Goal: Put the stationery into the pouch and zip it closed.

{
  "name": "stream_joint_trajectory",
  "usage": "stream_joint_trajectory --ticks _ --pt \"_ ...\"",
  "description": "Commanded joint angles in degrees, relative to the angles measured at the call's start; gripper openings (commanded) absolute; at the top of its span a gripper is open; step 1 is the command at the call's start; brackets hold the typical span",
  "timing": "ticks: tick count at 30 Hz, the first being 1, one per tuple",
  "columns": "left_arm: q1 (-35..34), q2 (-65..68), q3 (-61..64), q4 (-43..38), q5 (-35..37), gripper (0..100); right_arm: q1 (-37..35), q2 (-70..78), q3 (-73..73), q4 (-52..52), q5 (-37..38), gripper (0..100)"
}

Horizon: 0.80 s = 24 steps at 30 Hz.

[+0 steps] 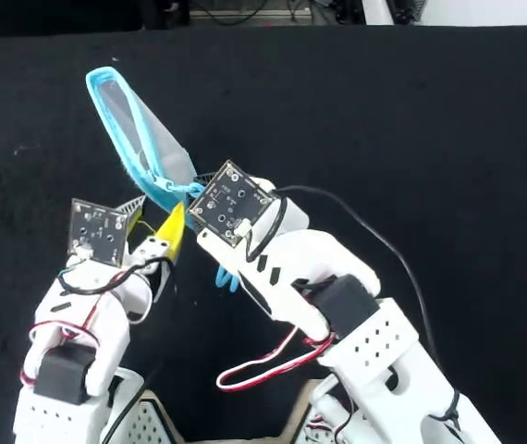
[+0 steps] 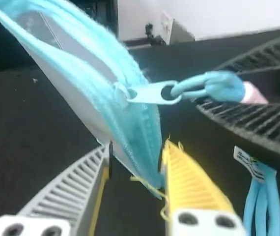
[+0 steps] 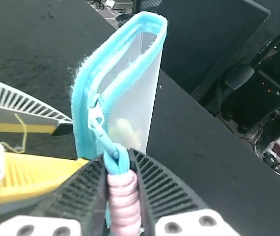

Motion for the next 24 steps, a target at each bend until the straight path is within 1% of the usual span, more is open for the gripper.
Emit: stream_joint_trajectory --ticks 1,6,11,12,15,17,19,21,22,24 --pt "0.40 -0.53 1.10 -4.92 -0.09 17 1.23 -1.98 -0.40 -1.49 -0.26 1.1" --pt "0.22 -0.53 5.76 -11.60 0.00 17 1.23 -1.98 -0.31 -1.41 -0.26 1.1" --pt "0.22 -0.53 6.29 -12.22 -0.18 16 1.23 -1.98 -0.31 -1.41 -0.26 1.1" --pt "0.22 -0.53 6.29 -12.22 -0.35 14 1.23 -1.98 -0.13 -1.41 -0.26 1.1" --pt "0.22 -0.53 6.20 -12.22 -0.44 2 1.23 -2.33 1.71 -3.25 -0.26 1.1" --pt "0.22 -0.53 6.20 -12.22 -0.44 5 1.23 -2.33 3.47 -5.71 -0.26 1.1" --pt "0.22 -0.62 6.11 -12.22 -0.44 3 1.23 -2.33 5.49 -8.62 -0.26 1.1" --pt "0.13 -1.41 5.49 -11.08 -0.44 3 1.23 -2.33 6.99 -11.08 -0.35 1.1" --pt "0.13 -2.46 4.88 -9.49 -0.44 3 1.23 -2.33 7.43 -11.78 -0.44 1.1" --pt "0.13 -5.80 2.77 -4.40 -0.44 3 1.23 -2.33 7.60 -12.22 -2.90 1.1"
